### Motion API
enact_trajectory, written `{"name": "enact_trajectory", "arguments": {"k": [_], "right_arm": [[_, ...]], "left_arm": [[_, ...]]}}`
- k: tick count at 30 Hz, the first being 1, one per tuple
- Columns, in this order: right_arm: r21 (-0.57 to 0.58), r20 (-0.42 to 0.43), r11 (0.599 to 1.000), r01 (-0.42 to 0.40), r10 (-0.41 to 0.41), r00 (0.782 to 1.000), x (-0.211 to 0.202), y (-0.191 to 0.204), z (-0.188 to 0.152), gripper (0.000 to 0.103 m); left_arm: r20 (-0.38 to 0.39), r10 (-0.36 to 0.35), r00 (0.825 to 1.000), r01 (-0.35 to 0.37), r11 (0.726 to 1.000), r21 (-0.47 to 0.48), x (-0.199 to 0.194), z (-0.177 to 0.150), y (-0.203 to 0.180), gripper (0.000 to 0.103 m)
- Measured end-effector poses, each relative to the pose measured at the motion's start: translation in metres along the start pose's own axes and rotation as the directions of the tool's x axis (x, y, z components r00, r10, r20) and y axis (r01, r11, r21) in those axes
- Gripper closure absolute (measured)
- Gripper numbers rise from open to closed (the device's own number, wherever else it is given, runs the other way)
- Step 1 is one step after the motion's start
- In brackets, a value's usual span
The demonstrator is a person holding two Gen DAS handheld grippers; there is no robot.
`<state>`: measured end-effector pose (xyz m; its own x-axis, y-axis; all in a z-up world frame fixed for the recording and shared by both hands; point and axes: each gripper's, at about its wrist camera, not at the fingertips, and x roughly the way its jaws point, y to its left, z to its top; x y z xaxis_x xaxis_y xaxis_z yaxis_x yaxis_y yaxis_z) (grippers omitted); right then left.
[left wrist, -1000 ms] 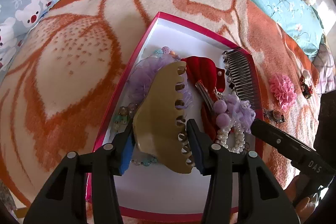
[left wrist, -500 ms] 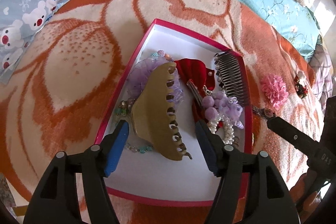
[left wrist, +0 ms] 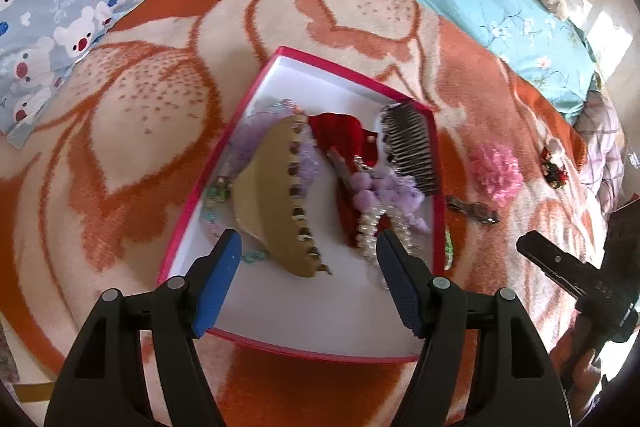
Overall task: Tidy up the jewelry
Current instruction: 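Move both tools back toward the wristwatch and pink flower clip, then grasp the wristwatch with the left tool while the right tool grasps the pink flower clip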
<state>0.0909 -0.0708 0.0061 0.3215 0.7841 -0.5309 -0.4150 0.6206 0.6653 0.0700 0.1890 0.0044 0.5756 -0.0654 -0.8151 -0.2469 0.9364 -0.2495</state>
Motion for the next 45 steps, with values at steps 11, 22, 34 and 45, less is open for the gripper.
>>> {"name": "enact_trajectory", "arguments": {"k": [11, 22, 34, 45], "right_arm": [[0.062, 0.047, 0.996, 0.062, -0.065, 0.997, -0.03, -0.039, 0.0, 0.059], [0.091, 0.067, 0.993, 0.078, -0.084, 0.994, -0.036, -0.057, 0.007, 0.057], [0.121, 0.079, 0.985, 0.123, -0.133, 0.988, -0.013, -0.083, 0.048, 0.036], [0.106, 0.023, 0.983, 0.149, -0.152, 0.988, 0.038, -0.102, 0.087, 0.037]], "left_arm": [[-0.014, -0.06, 0.998, 0.061, 0.996, 0.062, -0.002, -0.007, -0.043, 0.033], [-0.041, -0.105, 0.994, 0.11, 0.983, 0.144, 0.002, -0.013, -0.089, 0.033], [-0.094, -0.153, 0.984, 0.169, 0.964, 0.207, 0.024, -0.013, -0.136, 0.033], [-0.201, -0.173, 0.964, 0.216, 0.952, 0.216, 0.07, -0.014, -0.177, 0.033]]}}
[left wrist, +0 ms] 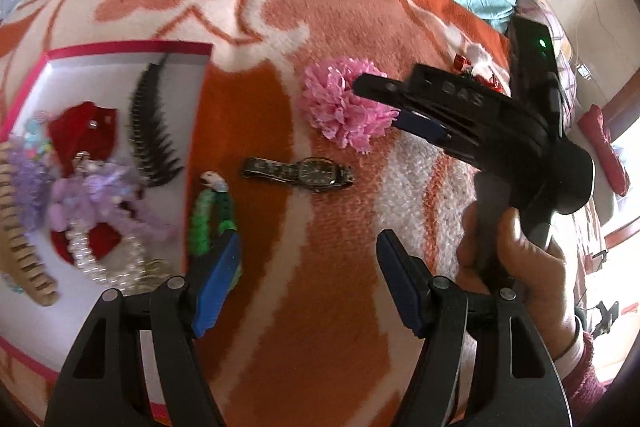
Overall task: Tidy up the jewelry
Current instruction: 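Grasp the wristwatch with the left tool while the right tool grasps the pink flower clip, then carry the watch and pink flower clip into the box and open both tools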
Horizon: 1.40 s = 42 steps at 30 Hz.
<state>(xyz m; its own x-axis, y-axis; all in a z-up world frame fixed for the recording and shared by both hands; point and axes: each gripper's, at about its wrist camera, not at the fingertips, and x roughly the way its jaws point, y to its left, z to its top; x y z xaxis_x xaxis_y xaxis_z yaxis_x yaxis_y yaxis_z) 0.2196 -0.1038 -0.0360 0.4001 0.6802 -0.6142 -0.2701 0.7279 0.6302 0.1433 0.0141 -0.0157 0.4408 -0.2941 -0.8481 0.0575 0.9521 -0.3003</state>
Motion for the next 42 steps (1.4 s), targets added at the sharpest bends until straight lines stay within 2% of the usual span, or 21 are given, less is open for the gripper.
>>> {"name": "enact_trajectory", "arguments": {"k": [1, 2, 3, 4, 5, 9, 13, 17, 21, 23, 26, 28, 32, 38, 42], "right_arm": [[-0.007, -0.004, 1.0, 0.004, -0.004, 1.0, 0.003, 0.0, 0.001, 0.038], [-0.016, -0.006, 1.0, 0.006, -0.006, 1.0, 0.004, 0.0, 0.002, 0.049], [-0.027, -0.013, 1.0, 0.014, -0.014, 1.0, 0.006, -0.001, 0.002, 0.075], [-0.03, -0.023, 0.999, 0.023, -0.023, 0.999, 0.007, -0.003, 0.002, 0.088], [-0.028, -0.017, 0.999, 0.025, -0.026, 1.0, 0.004, -0.005, 0.002, 0.092], [-0.023, 0.057, 0.999, 0.036, -0.034, 0.998, -0.029, -0.015, 0.001, 0.094], [0.045, 0.139, 0.999, 0.027, -0.033, 0.99, -0.077, -0.039, -0.003, 0.094], [0.072, 0.184, 0.997, 0.021, -0.034, 0.982, -0.11, -0.051, -0.01, 0.094], [0.063, 0.206, 0.998, 0.016, -0.029, 0.978, -0.13, -0.052, -0.015, 0.094], [0.065, 0.212, 0.998, 0.006, -0.02, 0.977, -0.137, -0.053, -0.016, 0.094], [0.061, 0.219, 0.998, 0.002, -0.015, 0.976, -0.142, -0.054, -0.017, 0.094], [0.066, 0.219, 0.998, -0.003, -0.011, 0.976, -0.143, -0.055, -0.018, 0.094], [0.07, 0.214, 0.997, -0.014, -0.002, 0.977, -0.145, -0.055, -0.024, 0.094], [0.049, 0.211, 0.999, -0.02, 0.01, 0.978, -0.148, -0.044, -0.034, 0.094], [0.031, 0.206, 0.999, -0.027, 0.02, 0.978, -0.149, -0.034, -0.04, 0.094]], "left_arm": [[-0.007, -0.004, 1.0, 0.004, 1.0, -0.002, 0.005, 0.002, -0.002, 0.033], [-0.014, -0.003, 1.0, 0.003, 1.0, -0.003, 0.009, 0.003, -0.004, 0.032], [-0.017, -0.002, 1.0, 0.002, 1.0, -0.005, 0.011, 0.004, -0.005, 0.03], [-0.022, -0.003, 1.0, 0.002, 1.0, -0.009, 0.015, 0.005, -0.006, 0.03], [-0.027, -0.006, 1.0, 0.006, 1.0, -0.015, 0.018, 0.007, -0.006, 0.03], [-0.045, -0.024, 0.999, 0.021, 0.999, -0.049, 0.031, 0.015, -0.006, 0.03], [-0.063, -0.051, 0.997, 0.044, 0.994, -0.104, 0.045, 0.023, -0.003, 0.03], [-0.097, -0.101, 0.99, 0.079, 0.974, -0.211, 0.066, 0.033, 0.005, 0.03], [-0.084, -0.094, 0.992, 0.068, 0.958, -0.277, 0.076, 0.04, 0.011, 0.029], [-0.078, -0.069, 0.995, 0.047, 0.964, -0.261, 0.079, 0.043, 0.008, 0.032], [-0.077, 0.009, 0.997, -0.024, 0.981, -0.19, 0.083, 0.044, 0.001, 0.053], [-0.062, 0.019, 0.998, -0.029, 0.987, -0.156, 0.081, 0.043, -0.001, 0.07], [-0.05, -0.014, 0.999, 0.008, 0.994, -0.111, 0.072, 0.036, -0.004, 0.072], [-0.024, -0.002, 1.0, 0.001, 1.0, -0.009, 0.051, 0.016, -0.019, 0.072], [0.003, -0.009, 1.0, 0.009, 1.0, 0.015, 0.031, 0.009, -0.024, 0.072]]}}
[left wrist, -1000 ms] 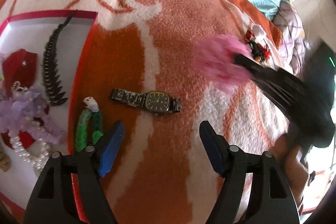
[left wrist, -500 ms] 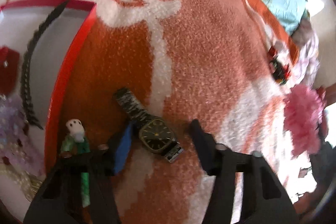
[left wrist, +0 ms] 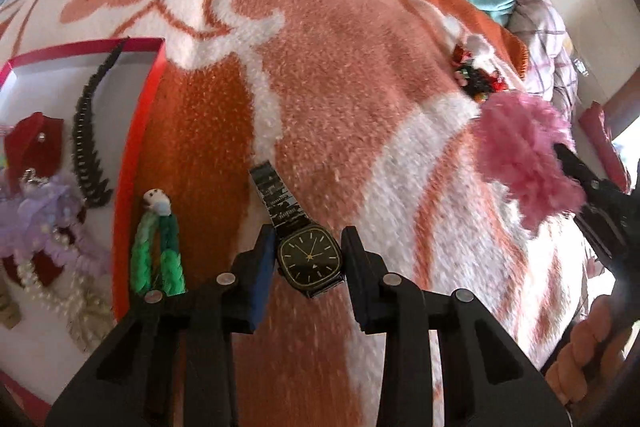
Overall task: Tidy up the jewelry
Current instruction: 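Carry the watch and pink flower clip into the box and open both tools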
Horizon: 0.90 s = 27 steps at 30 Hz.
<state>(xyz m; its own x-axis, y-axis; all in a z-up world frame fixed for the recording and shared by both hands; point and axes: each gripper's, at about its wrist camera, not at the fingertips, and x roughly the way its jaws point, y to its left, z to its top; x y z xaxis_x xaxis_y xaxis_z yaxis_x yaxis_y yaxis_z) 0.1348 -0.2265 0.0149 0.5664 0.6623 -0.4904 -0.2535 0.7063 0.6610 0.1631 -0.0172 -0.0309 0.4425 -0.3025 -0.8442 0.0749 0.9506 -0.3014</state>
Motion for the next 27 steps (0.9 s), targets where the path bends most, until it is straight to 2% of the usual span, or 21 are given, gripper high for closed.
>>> {"name": "enact_trajectory", "arguments": {"k": [12, 27], "right_arm": [[-0.054, -0.013, 0.997, -0.046, 0.045, 0.999, -0.006, 0.037, -0.017, 0.094], [-0.132, -0.087, 0.984, -0.123, 0.112, 0.99, 0.009, 0.094, -0.047, 0.094]], "left_arm": [[0.096, -0.013, 0.995, 0.011, 1.0, 0.018, -0.061, -0.016, 0.003, 0.072], [0.183, 0.019, 0.983, -0.006, 0.998, -0.068, -0.119, -0.042, 0.05, 0.072]]}}
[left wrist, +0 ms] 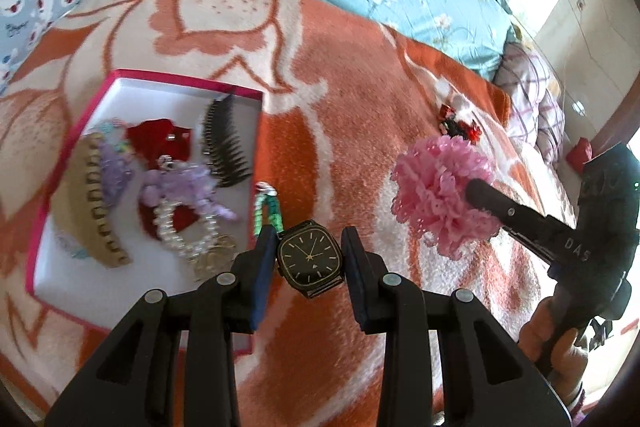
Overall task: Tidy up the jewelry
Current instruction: 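Carry the watch and pink flower clip into the box and open both tools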
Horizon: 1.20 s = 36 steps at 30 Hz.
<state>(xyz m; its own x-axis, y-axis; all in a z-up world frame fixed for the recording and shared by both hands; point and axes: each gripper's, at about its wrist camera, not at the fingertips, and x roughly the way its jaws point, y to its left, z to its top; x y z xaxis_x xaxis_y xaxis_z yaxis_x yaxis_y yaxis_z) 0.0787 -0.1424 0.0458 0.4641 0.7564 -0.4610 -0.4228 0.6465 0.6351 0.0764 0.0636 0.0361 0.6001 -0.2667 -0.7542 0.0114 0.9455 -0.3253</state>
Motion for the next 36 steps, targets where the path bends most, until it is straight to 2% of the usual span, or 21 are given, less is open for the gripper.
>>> {"name": "enact_trajectory", "arguments": {"k": [10, 20, 30, 36], "right_arm": [[-0.053, -0.079, 0.996, -0.066, 0.061, 0.995, 0.028, 0.041, -0.019, 0.094], [-0.106, -0.167, 0.985, -0.133, 0.114, 0.979, 0.062, 0.079, -0.041, 0.094], [-0.127, -0.256, 0.981, -0.148, 0.112, 0.96, 0.111, 0.096, -0.062, 0.094], [-0.13, -0.304, 0.982, -0.133, 0.088, 0.949, 0.135, 0.094, -0.073, 0.094]], "left_arm": [[0.036, 0.07, 0.997, -0.066, 0.994, -0.091, -0.03, -0.011, 0.055, 0.072], [0.04, 0.125, 0.991, -0.116, 0.977, -0.18, -0.046, -0.023, 0.103, 0.072], [0.012, 0.156, 0.988, -0.148, 0.958, -0.244, -0.042, -0.032, 0.139, 0.072], [-0.036, 0.168, 0.985, -0.171, 0.949, -0.264, -0.024, -0.035, 0.157, 0.072]]}}
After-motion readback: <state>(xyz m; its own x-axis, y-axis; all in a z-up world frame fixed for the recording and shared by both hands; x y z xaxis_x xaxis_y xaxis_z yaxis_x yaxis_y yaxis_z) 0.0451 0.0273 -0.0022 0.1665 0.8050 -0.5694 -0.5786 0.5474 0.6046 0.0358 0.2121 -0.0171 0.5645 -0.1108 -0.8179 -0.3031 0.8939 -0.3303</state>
